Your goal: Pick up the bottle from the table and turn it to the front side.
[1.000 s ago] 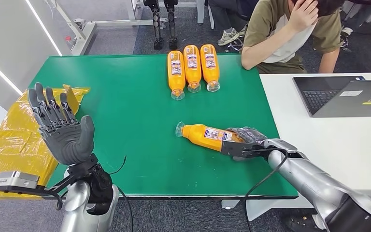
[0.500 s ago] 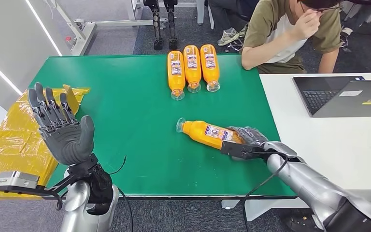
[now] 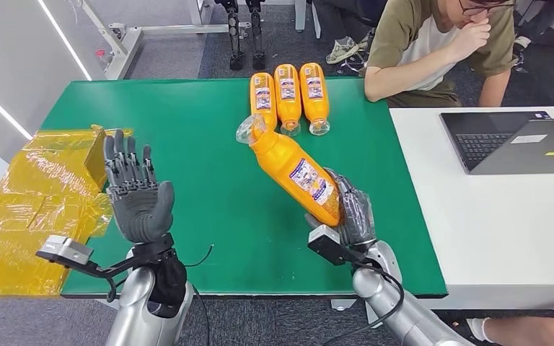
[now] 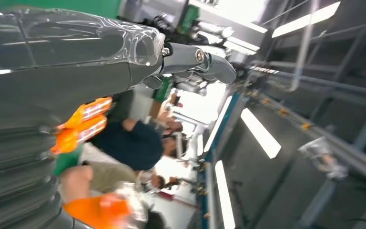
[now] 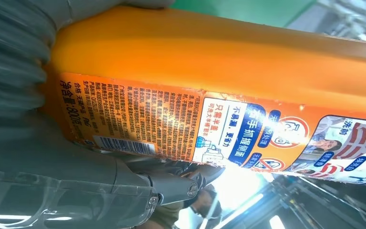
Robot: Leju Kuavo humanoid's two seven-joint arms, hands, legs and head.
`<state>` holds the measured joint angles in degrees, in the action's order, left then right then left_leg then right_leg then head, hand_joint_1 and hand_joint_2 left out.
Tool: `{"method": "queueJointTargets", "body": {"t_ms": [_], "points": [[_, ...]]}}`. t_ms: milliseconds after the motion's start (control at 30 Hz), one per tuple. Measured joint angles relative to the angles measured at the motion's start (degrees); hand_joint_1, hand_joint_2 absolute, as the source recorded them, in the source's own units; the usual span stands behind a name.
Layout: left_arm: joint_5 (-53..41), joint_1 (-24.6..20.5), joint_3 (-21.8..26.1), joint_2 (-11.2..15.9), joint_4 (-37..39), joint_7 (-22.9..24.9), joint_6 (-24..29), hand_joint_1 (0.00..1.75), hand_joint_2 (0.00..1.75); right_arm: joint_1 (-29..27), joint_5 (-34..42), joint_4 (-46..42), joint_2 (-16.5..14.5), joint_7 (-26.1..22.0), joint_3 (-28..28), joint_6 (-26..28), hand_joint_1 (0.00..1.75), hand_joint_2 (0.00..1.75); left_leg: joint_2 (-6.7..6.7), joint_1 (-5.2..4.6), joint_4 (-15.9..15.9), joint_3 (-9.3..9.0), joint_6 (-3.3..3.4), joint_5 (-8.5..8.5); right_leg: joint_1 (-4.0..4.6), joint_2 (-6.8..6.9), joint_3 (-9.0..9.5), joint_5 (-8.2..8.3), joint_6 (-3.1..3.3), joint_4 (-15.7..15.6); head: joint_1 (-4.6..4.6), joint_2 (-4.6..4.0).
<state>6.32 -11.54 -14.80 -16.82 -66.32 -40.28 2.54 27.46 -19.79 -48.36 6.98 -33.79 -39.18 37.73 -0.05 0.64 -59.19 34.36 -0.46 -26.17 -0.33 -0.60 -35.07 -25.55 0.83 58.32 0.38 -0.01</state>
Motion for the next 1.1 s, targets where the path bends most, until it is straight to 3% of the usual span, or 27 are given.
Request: {"method": "queueJointTargets", "body": {"t_ms": [333,500,933,1100], "points": [[-3.13,-5.18,-3.03,-1.17,16.1,0.91,-4.39,0.0,1.75,-1.04,-0.86,-1.27,-4.31,-1.57,1.06,-1.31,1.75,1.75,0.01,-0.01,-0.01,0.11,0.0,0.0,-0.03,0.01,-0.09,0.02,0.01,0.0,-0.01,0.0],[-3.05,-7.47,-4.35,-1.85,21.94,1.34,-5.96,0.0,1.75,1.04,-3.76,0.9,-5.65,-1.52,-0.76,-9.05,1.75,1.75,0.03,0.0,-0.01,0.19,0.0,0.01,-0.03,-0.02,-0.18,0.02,0.02,0.01,-0.01,0.0],[-4.48,-7.76,-4.75,-2.0,24.7,1.74,-6.45,0.0,1.75,1.33,-12.83,2.31,-6.4,6.93,-3.91,-25.95,1.75,1.75,-0.04,0.0,-0.01,0.32,0.0,0.0,-0.03,0.04,-0.28,0.01,0.01,0.0,0.0,0.0],[-5.67,-7.46,-4.65,-1.92,24.7,2.02,-5.81,0.0,1.75,1.25,-17.53,2.29,-5.97,9.51,-4.0,-28.29,1.75,1.75,-0.03,0.0,-0.02,0.34,0.0,0.0,-0.03,0.03,-0.31,0.01,0.01,0.0,0.0,0.0]]}}
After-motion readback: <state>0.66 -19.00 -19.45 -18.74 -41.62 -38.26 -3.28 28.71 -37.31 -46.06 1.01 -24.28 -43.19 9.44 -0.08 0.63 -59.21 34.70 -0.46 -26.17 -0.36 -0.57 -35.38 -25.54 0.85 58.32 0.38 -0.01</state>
